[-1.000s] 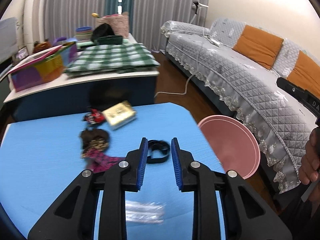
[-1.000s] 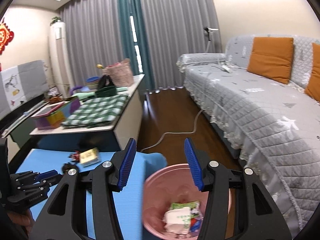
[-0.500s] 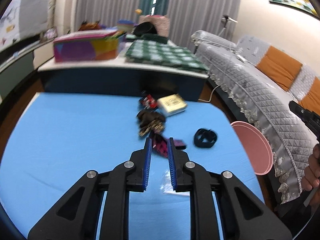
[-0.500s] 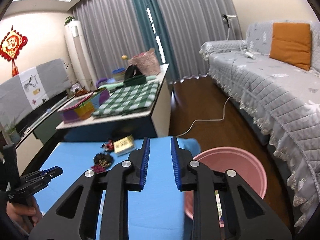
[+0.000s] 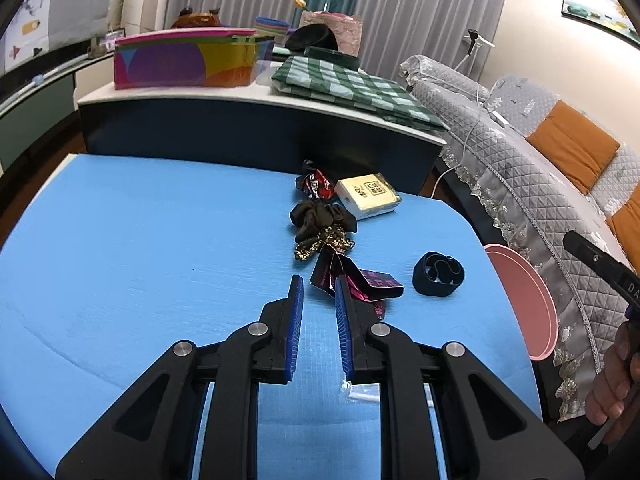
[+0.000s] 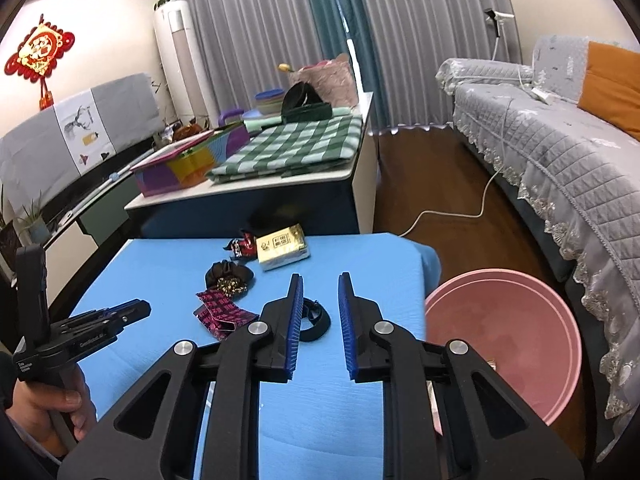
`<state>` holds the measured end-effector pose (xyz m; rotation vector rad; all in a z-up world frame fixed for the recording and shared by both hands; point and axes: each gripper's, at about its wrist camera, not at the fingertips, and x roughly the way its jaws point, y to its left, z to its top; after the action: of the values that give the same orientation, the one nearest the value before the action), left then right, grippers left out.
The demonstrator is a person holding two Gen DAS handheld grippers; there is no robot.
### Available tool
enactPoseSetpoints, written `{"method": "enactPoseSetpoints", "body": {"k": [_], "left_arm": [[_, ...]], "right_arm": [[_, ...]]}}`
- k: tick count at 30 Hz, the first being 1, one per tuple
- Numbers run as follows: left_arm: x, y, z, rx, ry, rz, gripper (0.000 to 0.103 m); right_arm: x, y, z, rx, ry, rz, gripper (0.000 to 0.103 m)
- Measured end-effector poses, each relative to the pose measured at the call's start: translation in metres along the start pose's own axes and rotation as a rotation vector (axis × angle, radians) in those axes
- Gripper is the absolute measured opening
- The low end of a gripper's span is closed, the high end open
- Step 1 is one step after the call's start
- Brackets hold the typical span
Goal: Collect trash
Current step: 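Grasp the pink printed packet with the left tool while the right tool grasps the black strap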
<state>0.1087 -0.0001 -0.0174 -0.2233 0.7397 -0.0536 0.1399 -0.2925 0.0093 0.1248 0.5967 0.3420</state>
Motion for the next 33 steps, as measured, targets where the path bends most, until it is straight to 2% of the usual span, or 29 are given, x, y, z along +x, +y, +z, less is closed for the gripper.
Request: {"method": "enactPoseSetpoints", "body": {"k": [10,13,15,19,22,25,28,33], "left_arm": [[0.032,0.005,0.002,-0.05,0.031,-0.05,0.016],[0.042,0.007,0.001,-0.067,0.046,-0.058,0.016],[0.049,0.008,0.002,-0.078,0.052,-0.062,0.017],[0.054,0.005,0.005,-0.084,0.044,-0.077,0.018],[0.059,0.0,0.007,-0.075,0.037,-0.082,0.026],[0.067,-0.003,0.008,-0.073,0.051,-0.086,0.027],[0.074,-0.003,0.007,-0.081,0.065,-0.087,0.031],[0.082,0.0,0.006,-0.1,0.084,-0.094,0.031]], "right_arm": [[0.048,0.009,-0.004,-0.013,0.076,0.018,0.02],[0.06,0.011,-0.006,-0.023,0.102,0.019,0.025],[0.066,0.011,-0.008,-0.027,0.115,0.021,0.028],[0.079,0.012,-0.011,-0.039,0.148,0.026,0.047],[0.09,0.013,-0.015,-0.053,0.171,0.02,0.06],[0.099,0.015,-0.018,-0.06,0.197,0.023,0.062],[0.106,0.019,-0.021,-0.082,0.216,0.032,0.069],[0.121,0.026,-0.026,-0.114,0.255,0.042,0.071]]}}
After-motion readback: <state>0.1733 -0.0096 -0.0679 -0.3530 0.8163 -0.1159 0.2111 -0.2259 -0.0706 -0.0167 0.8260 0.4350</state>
